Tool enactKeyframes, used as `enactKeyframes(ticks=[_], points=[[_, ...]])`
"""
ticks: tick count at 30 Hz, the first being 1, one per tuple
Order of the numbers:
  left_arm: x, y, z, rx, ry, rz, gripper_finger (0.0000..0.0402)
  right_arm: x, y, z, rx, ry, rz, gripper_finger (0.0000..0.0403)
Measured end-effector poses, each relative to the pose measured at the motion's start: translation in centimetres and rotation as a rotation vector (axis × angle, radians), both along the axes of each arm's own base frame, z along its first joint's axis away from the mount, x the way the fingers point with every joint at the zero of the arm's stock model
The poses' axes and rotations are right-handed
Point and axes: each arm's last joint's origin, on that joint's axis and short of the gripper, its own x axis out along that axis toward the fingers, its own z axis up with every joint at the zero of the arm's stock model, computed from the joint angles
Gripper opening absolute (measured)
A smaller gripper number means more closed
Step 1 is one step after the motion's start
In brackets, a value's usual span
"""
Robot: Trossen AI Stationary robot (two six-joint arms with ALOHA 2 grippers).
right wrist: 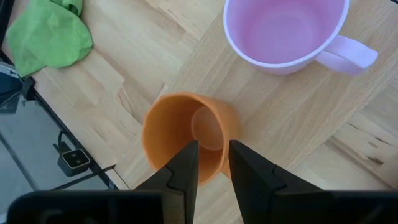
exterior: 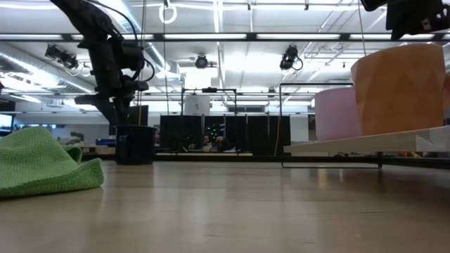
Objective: Stack small to large cups/mugs on shelf
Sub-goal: Put the black mug on the shelf
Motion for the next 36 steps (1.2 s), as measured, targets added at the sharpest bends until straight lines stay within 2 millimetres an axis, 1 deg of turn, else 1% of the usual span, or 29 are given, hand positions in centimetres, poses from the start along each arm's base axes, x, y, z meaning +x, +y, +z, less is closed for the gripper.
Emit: enactKeyframes(ticks=[8,14,21,30,36], points=[[0.5,0.6,-1.2,-0.03,0.026,-0.019,0.0135,0.0,0.0,0.0,0.008,0.001,-0.016,0.0096],[0.8,0.9,-1.8,-0.045,0.034,-0.027,0.0128,0.0,0.0,0.0,0.008,0.001,-0.016,0.0096],[1.3,1.4,-1.7,-0.03,-0.043,-0.016,0.0101,0.0,0.0,0.0,0.0,-0.003,-0.02,0.0096],[1.7,1.2,-1.7,-0.023,-0.053,-0.031,0.0035,0.0,0.0,0.0,-0.003,-0.003,-0.021,0.0097],[2.2,0.9,-1.6,-0.015,-0.061,-0.052,0.0031,0.0,0.0,0.0,-0.008,-0.006,-0.022,0.0096]])
